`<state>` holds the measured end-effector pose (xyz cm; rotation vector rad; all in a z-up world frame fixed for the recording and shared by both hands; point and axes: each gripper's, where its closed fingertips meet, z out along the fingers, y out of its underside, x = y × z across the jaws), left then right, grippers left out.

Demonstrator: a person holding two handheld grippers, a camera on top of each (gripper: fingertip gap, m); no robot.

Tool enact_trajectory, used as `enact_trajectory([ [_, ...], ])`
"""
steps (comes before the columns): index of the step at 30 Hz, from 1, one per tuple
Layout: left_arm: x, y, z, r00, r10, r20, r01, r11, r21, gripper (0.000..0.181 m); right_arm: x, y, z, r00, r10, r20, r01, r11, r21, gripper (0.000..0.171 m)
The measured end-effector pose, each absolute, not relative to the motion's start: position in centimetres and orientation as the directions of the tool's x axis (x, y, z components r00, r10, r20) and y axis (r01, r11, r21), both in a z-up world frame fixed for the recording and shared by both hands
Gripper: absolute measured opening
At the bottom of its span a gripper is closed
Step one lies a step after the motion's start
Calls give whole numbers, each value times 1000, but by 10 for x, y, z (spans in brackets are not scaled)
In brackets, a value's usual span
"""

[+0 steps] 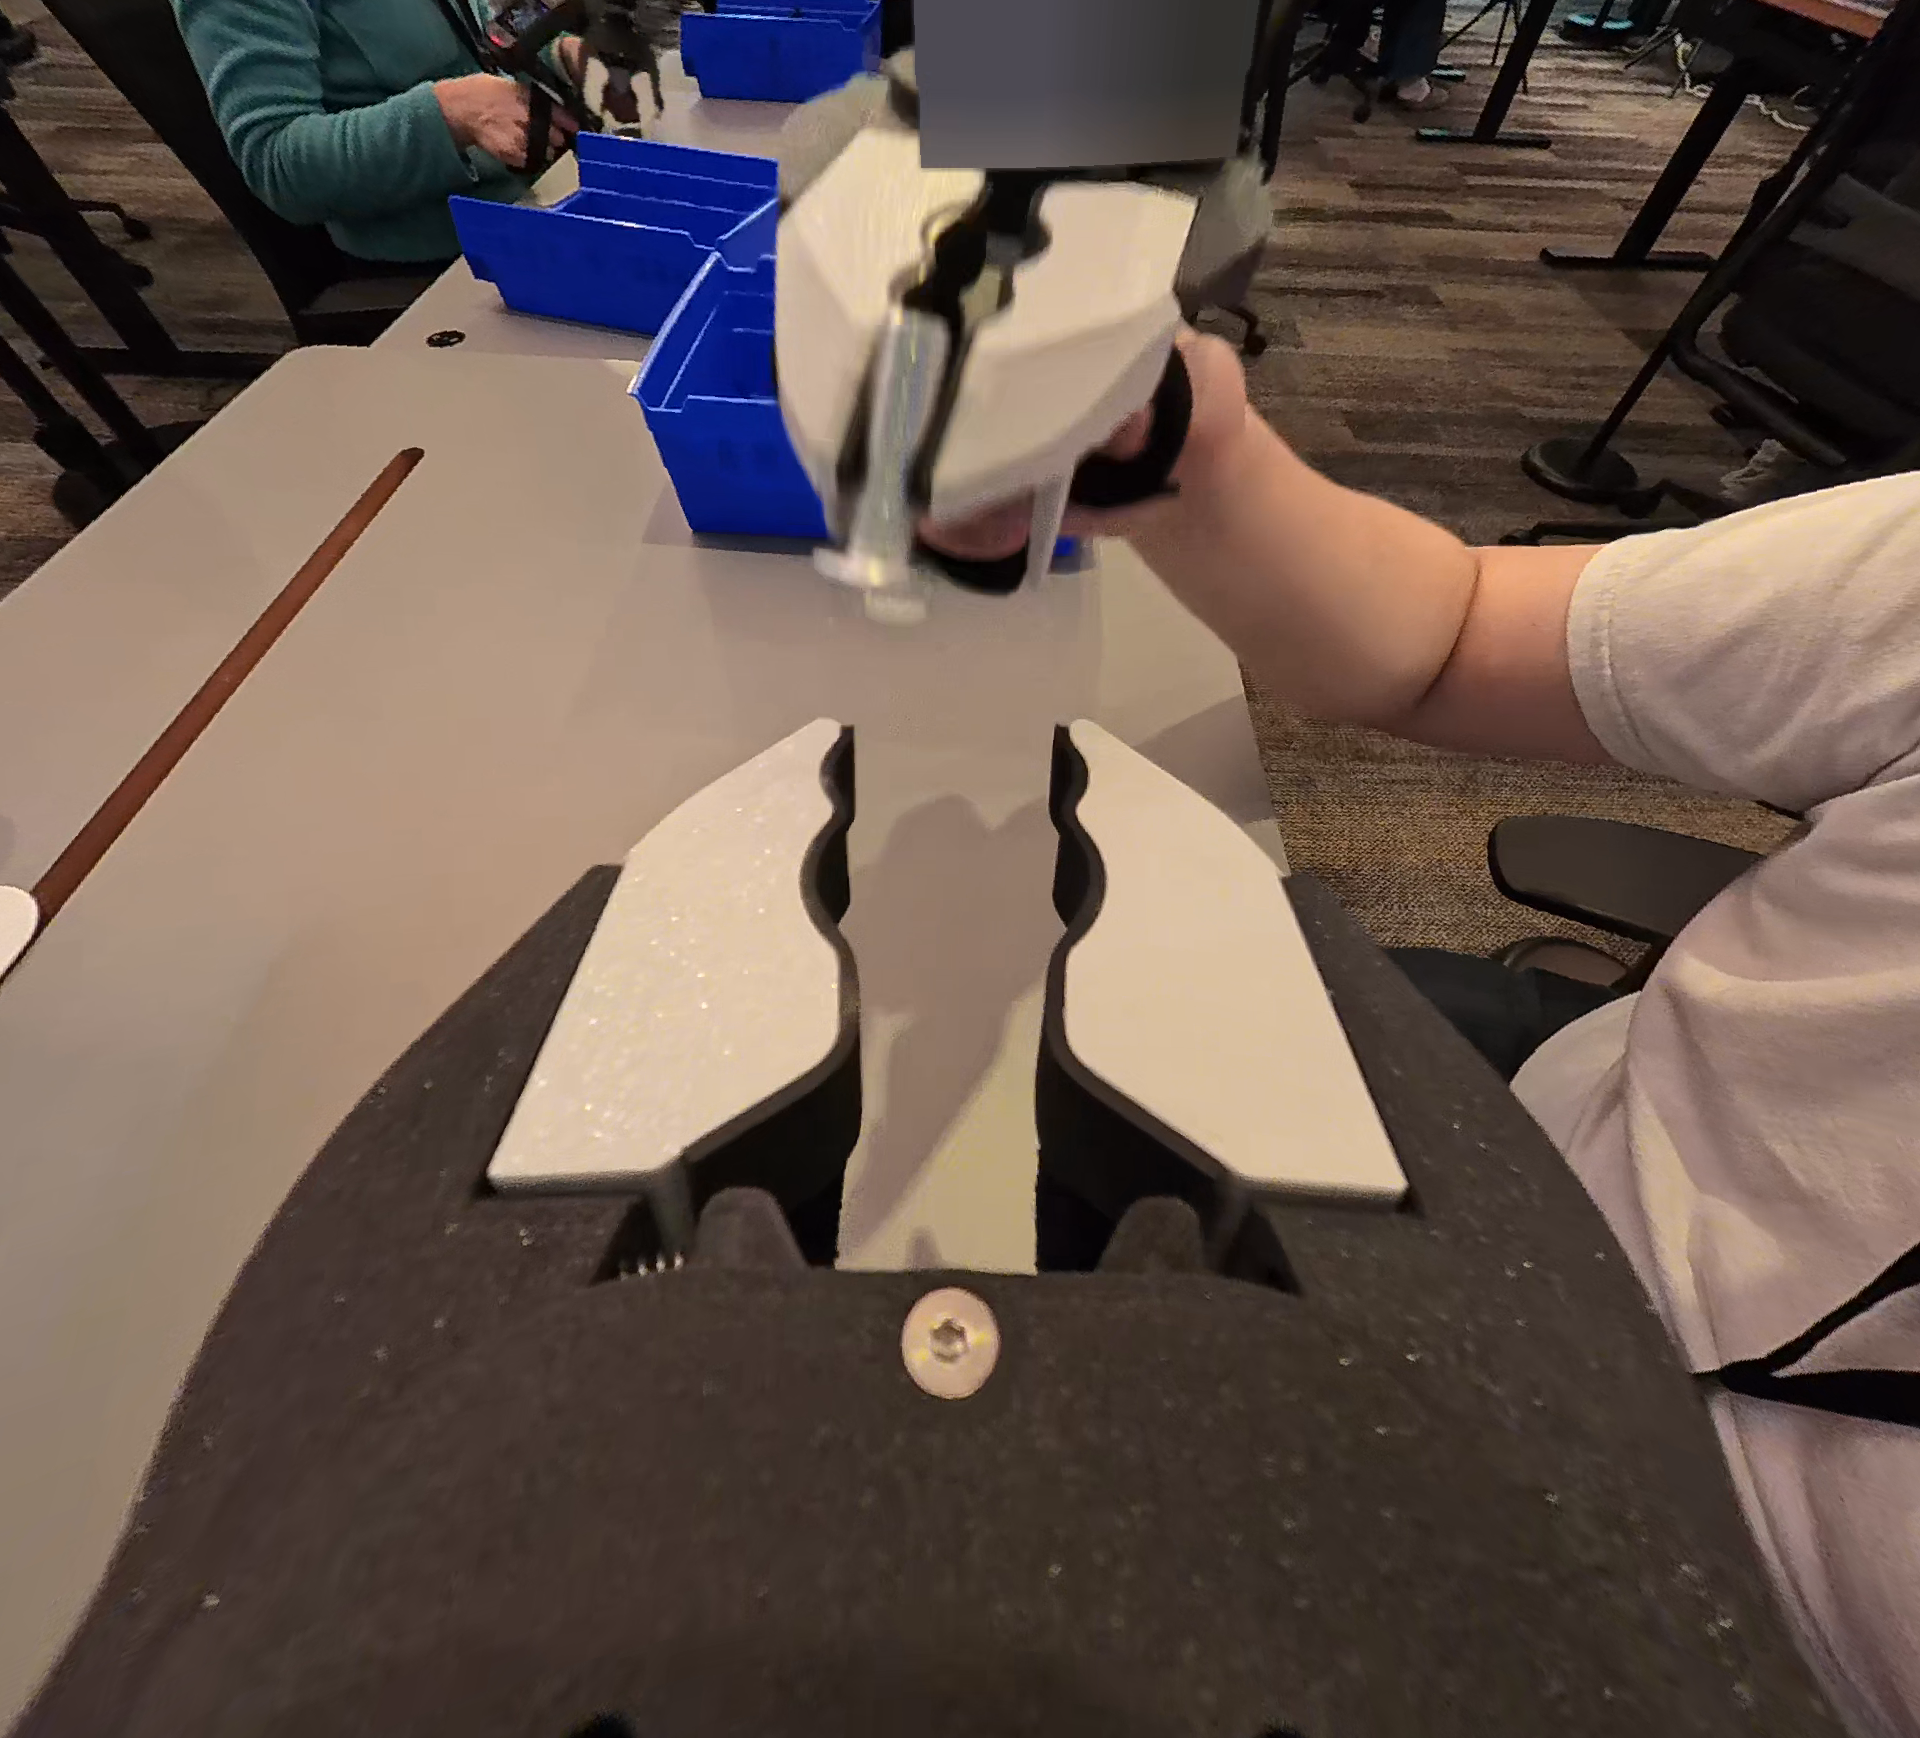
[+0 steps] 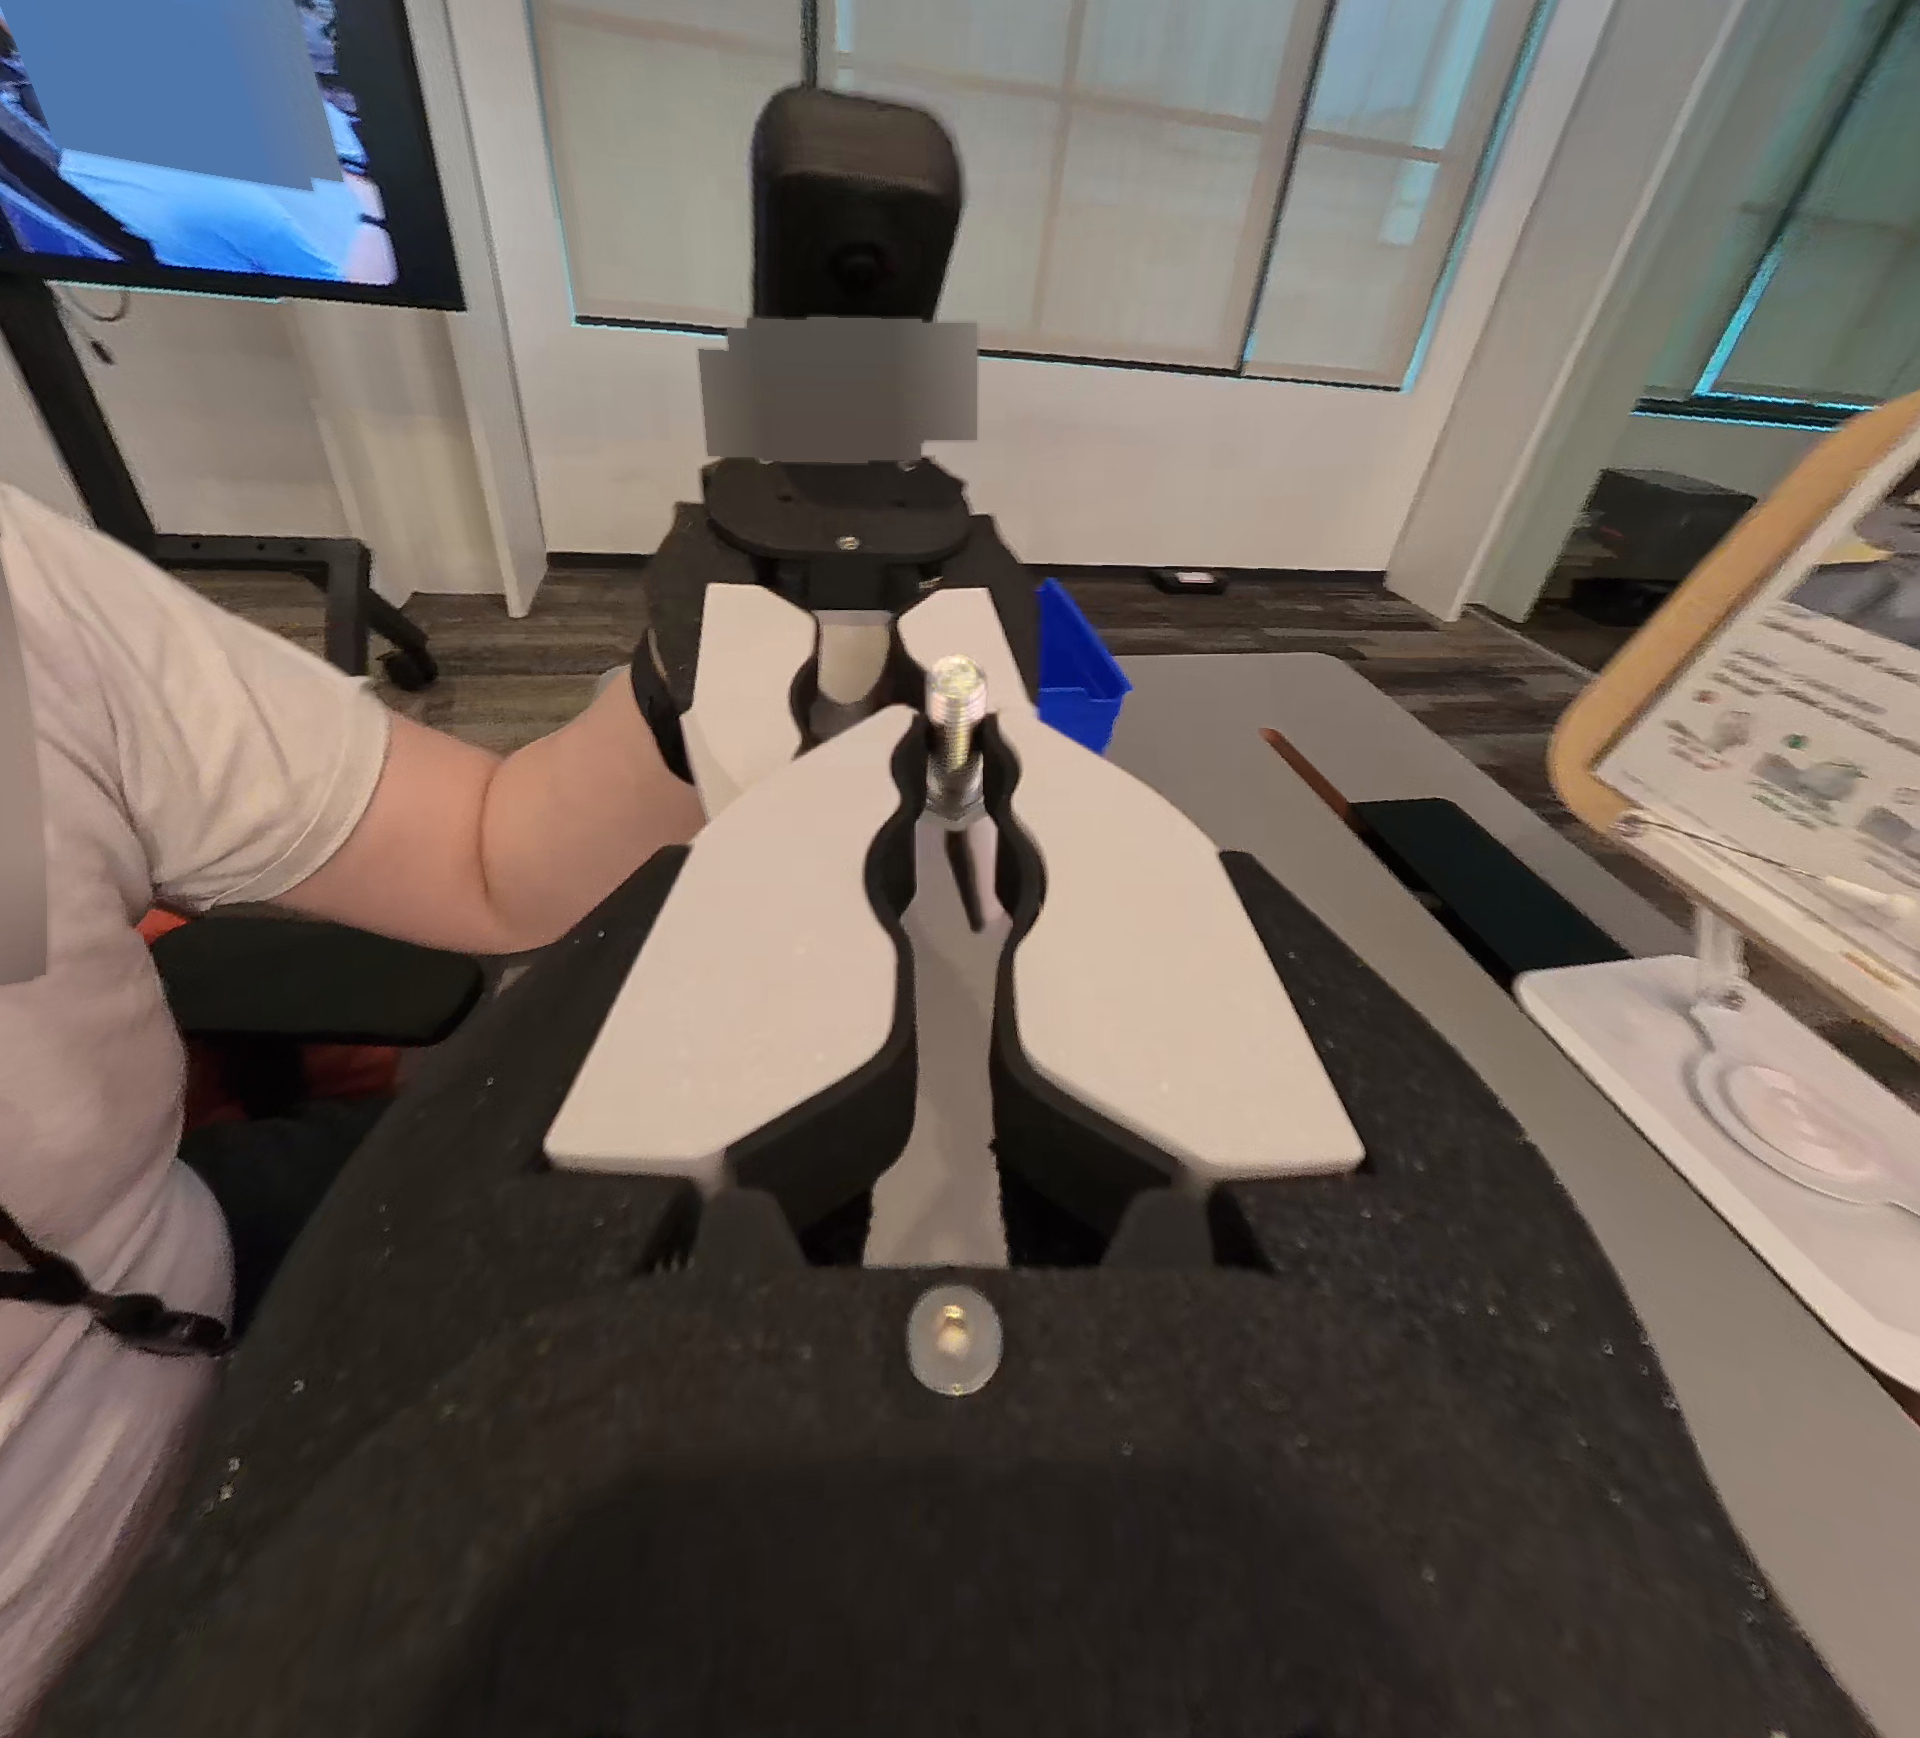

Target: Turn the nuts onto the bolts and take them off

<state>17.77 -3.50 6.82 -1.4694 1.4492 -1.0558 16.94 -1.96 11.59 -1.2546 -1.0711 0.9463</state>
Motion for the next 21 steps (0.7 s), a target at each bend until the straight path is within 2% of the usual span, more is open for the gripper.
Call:
enact_trajectory([
  [4,171,-25,73,46,-999,15,-321,-28,-947,35,242,3,141,470,873,129,80,103,-991,9],
  [9,156,-9,81,139,-990,-23,-309,-21,-951,33,389,49,146,752,647,122,226,-80,-971,9],
  [15,148,-2,83,177,-984,-20,-311,-37,-950,31,517,67,110,885,463,43,229,-353,-907,9],
  [21,149,-5,77,182,-982,-55,-358,-14,-934,30,581,70,40,915,403,-8,257,-601,-757,10],
])
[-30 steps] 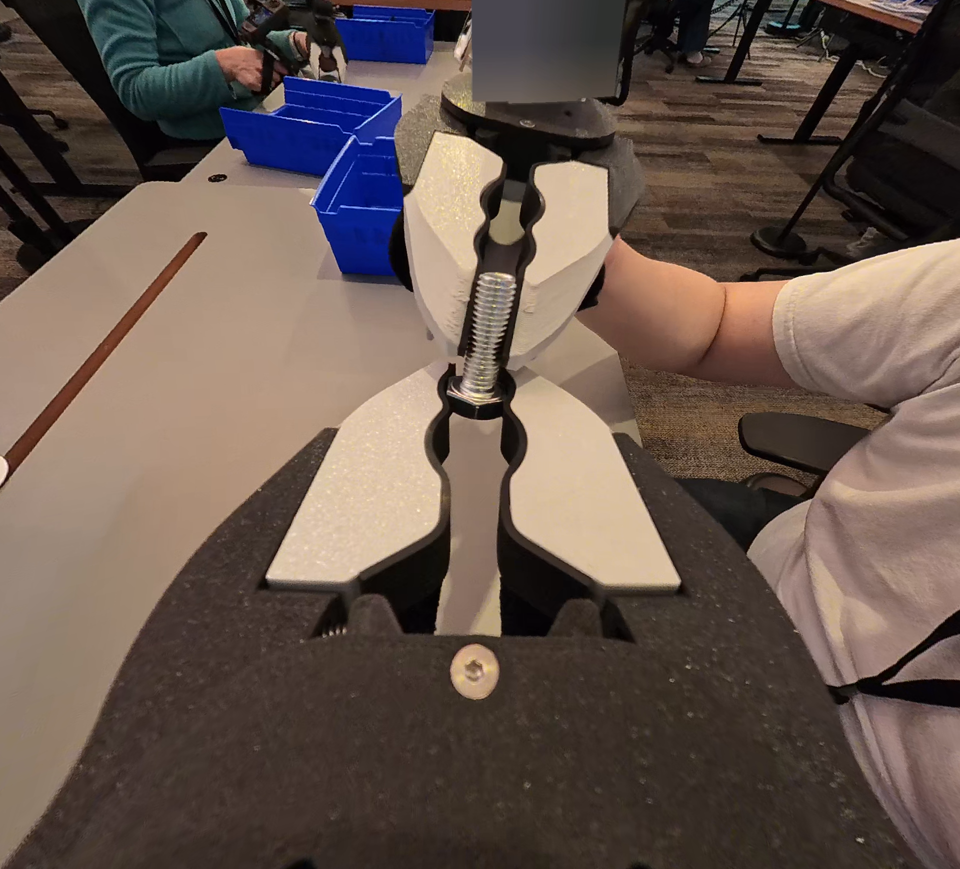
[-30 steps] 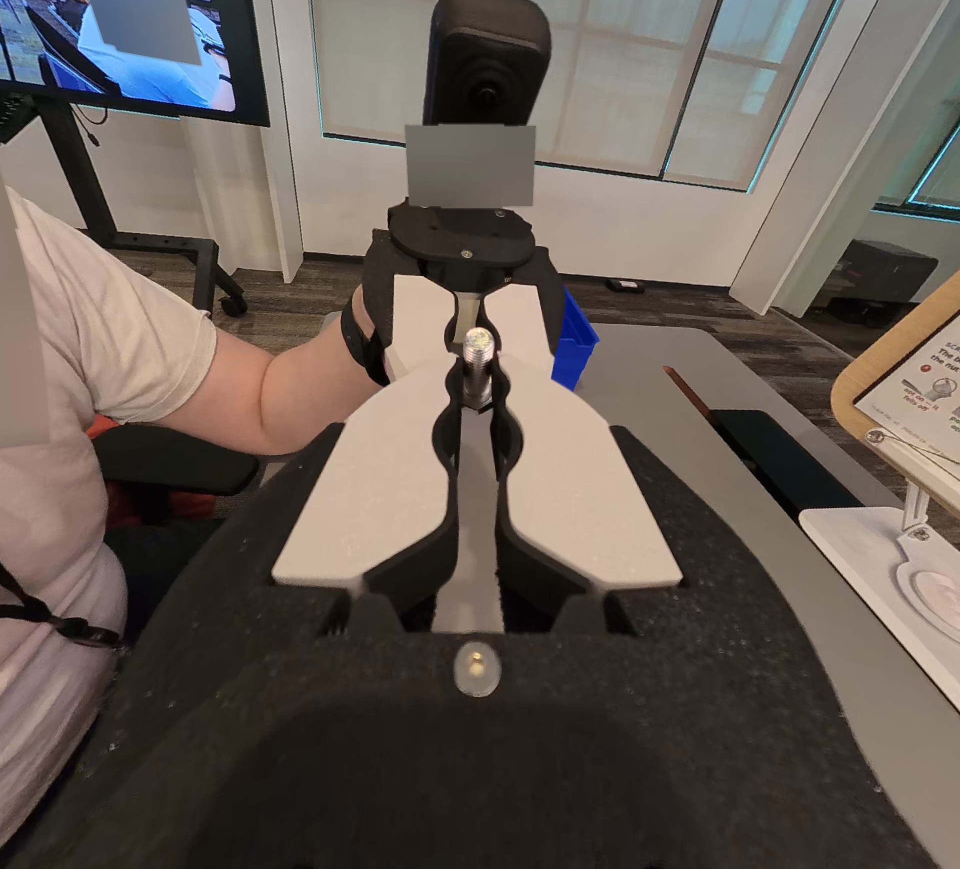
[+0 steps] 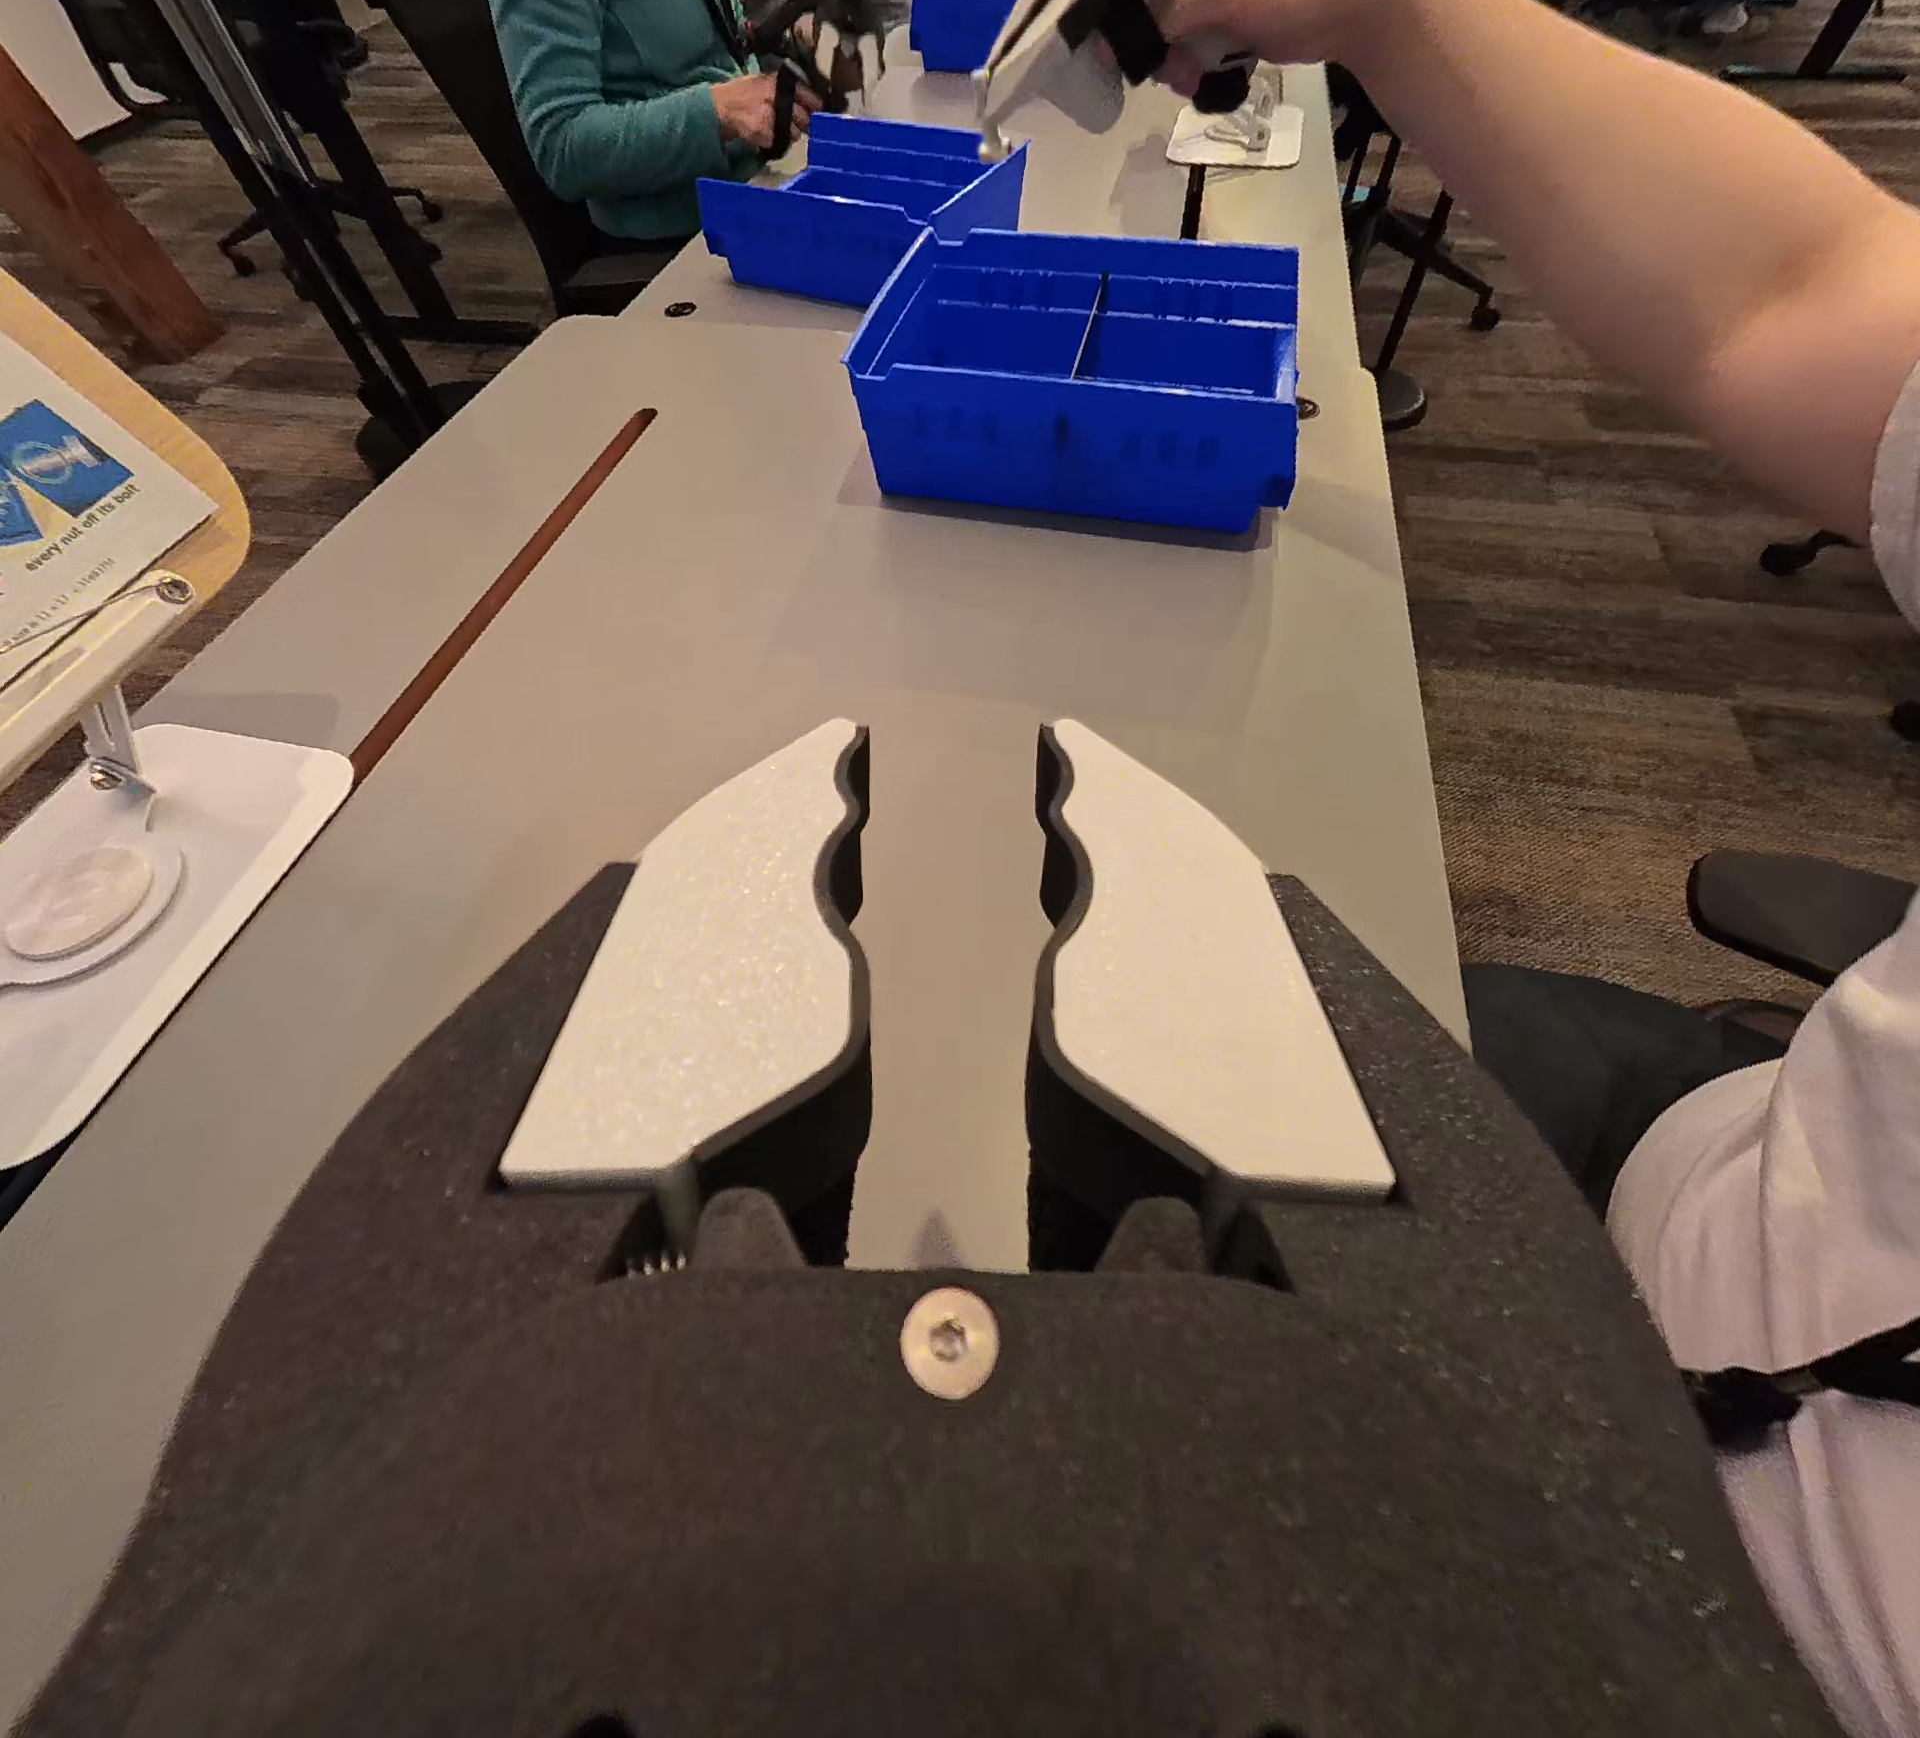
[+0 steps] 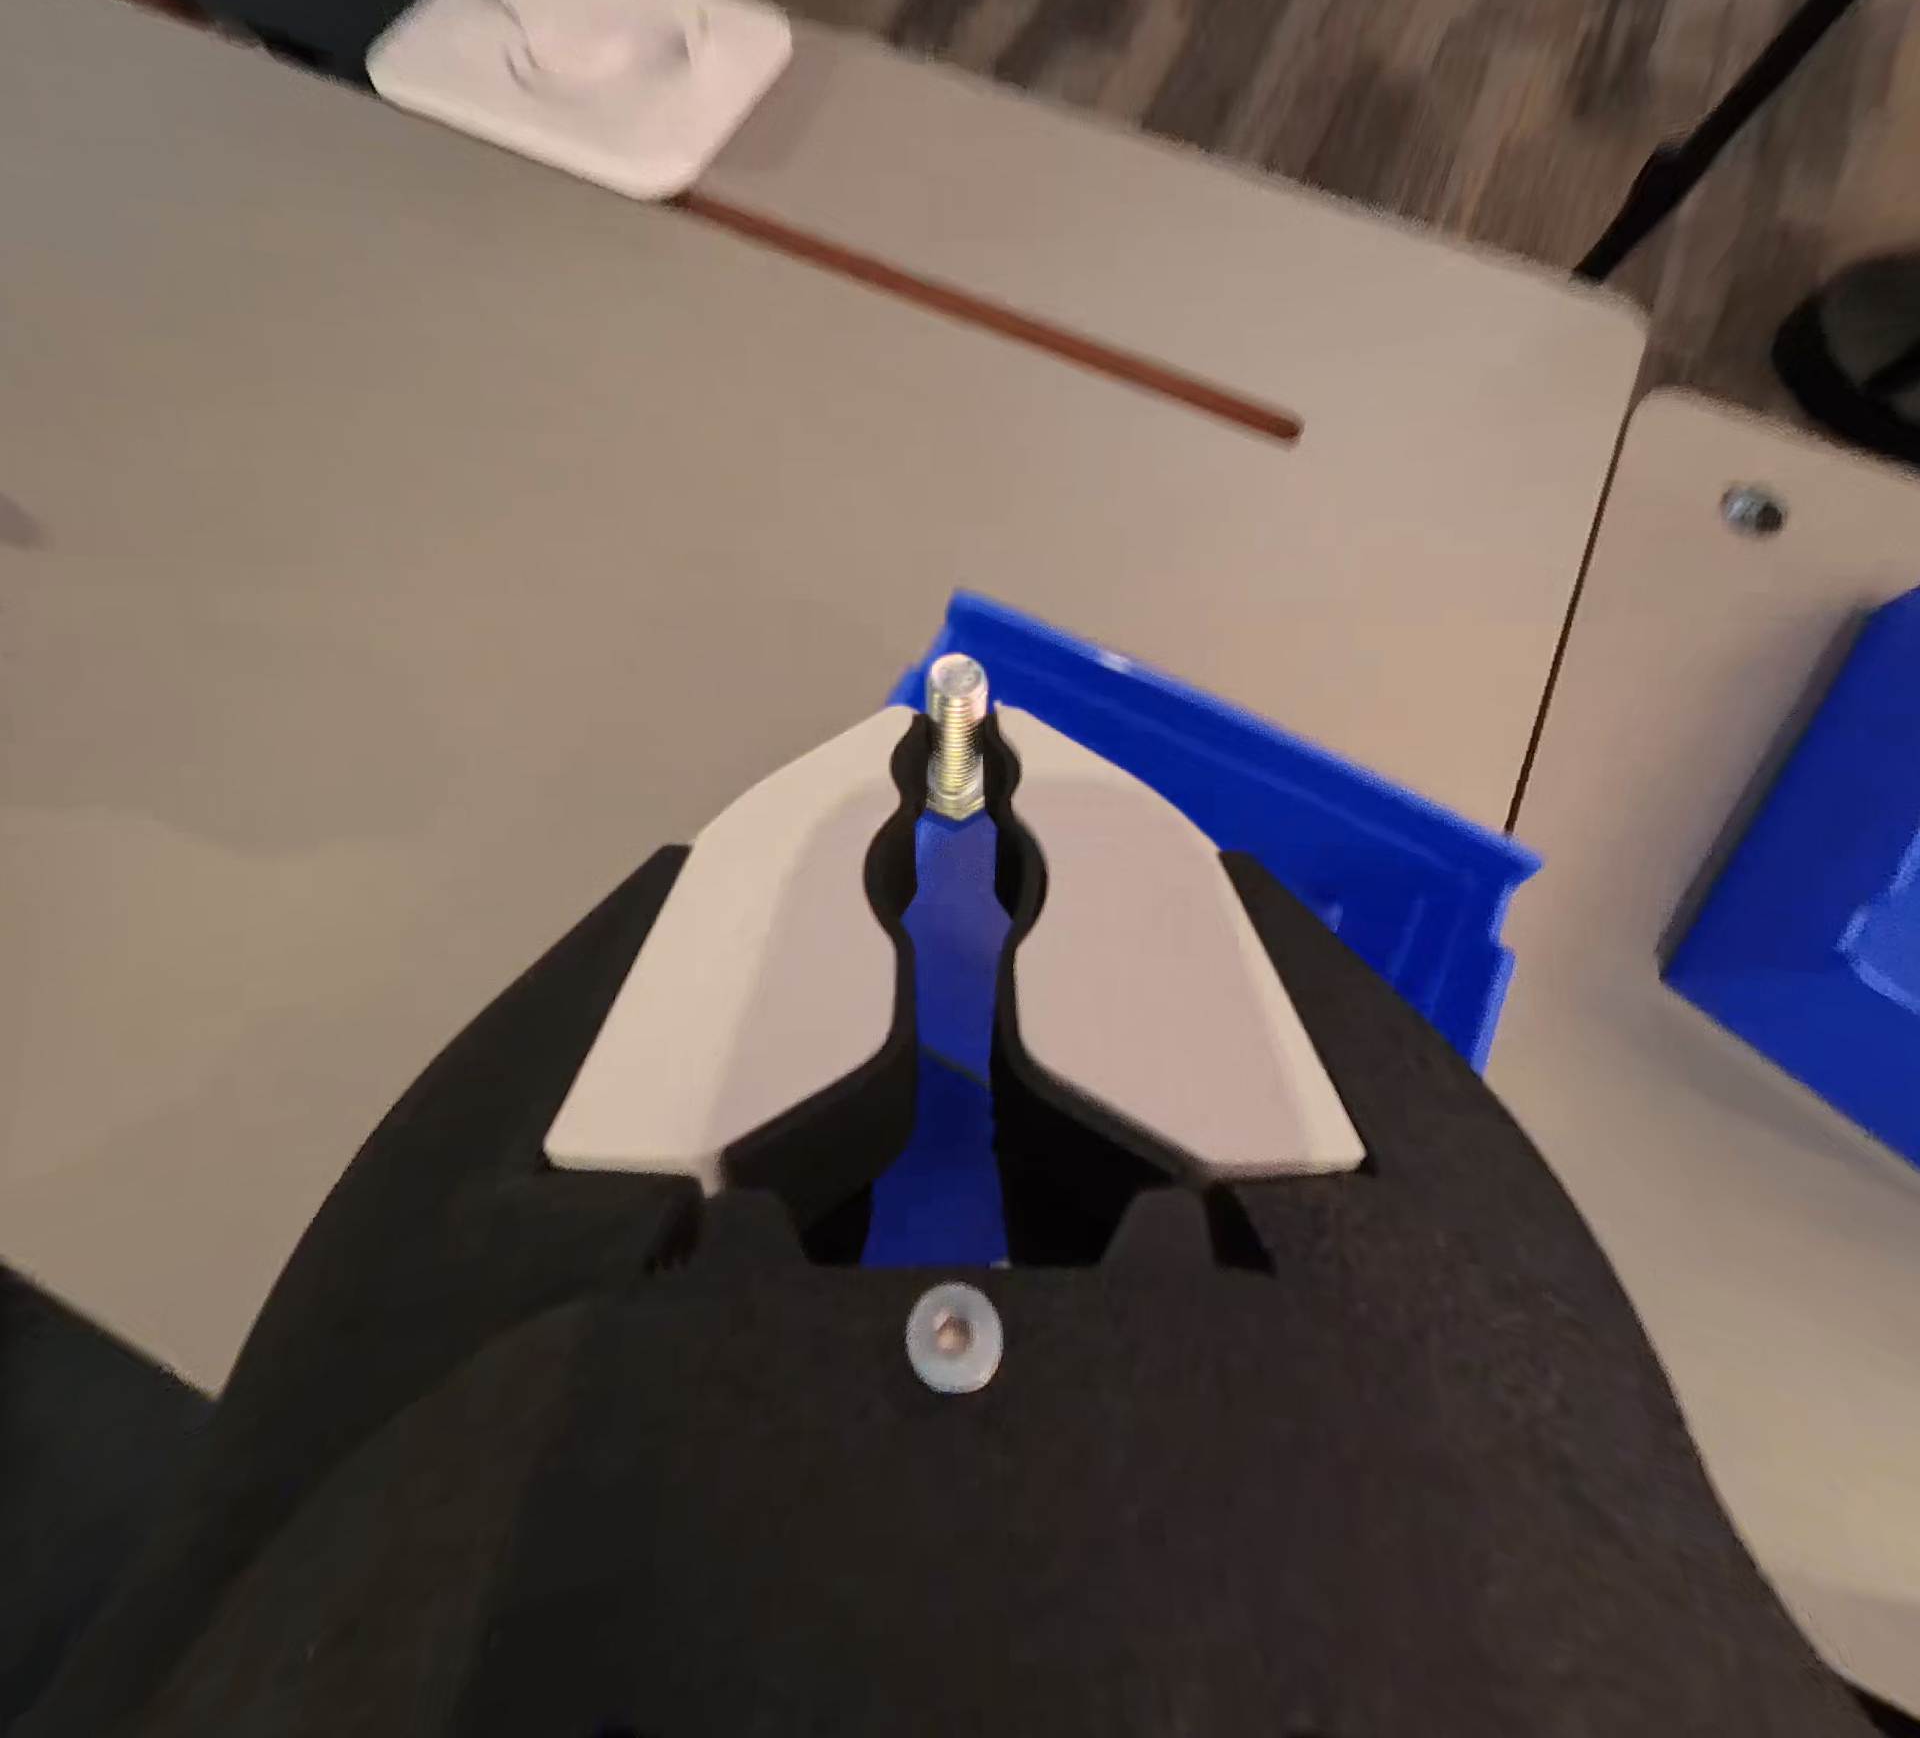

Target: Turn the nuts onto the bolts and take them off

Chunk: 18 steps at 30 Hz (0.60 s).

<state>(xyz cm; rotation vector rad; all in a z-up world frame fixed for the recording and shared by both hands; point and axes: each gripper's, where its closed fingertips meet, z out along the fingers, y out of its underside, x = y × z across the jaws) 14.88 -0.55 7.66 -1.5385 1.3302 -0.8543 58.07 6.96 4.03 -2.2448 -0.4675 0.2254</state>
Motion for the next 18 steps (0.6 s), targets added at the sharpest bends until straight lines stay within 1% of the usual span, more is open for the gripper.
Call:
enact_trajectory([
  [3,151,-7,74,186,-980,-67,-375,-8,-927,30,598,66,-5,909,414,-45,301,-728,-616,10],
  [6,154,-8,72,183,-981,-61,-376,-13,-926,29,614,63,-46,903,427,-45,365,-820,-441,10],
  [9,158,-7,69,184,-981,-56,-383,-20,-924,28,633,63,-79,893,450,-2,434,-864,-257,9],
  [12,160,-3,64,201,-978,-55,-394,-29,-919,28,646,63,-105,865,500,28,501,-861,-88,10],
  [15,161,3,58,220,-974,-54,-409,-42,-912,28,655,64,-124,835,548,36,547,-836,35,10],
  [18,162,9,53,233,-971,-46,-421,-58,-905,28,655,67,-136,806,592,20,589,-804,79,10],
])
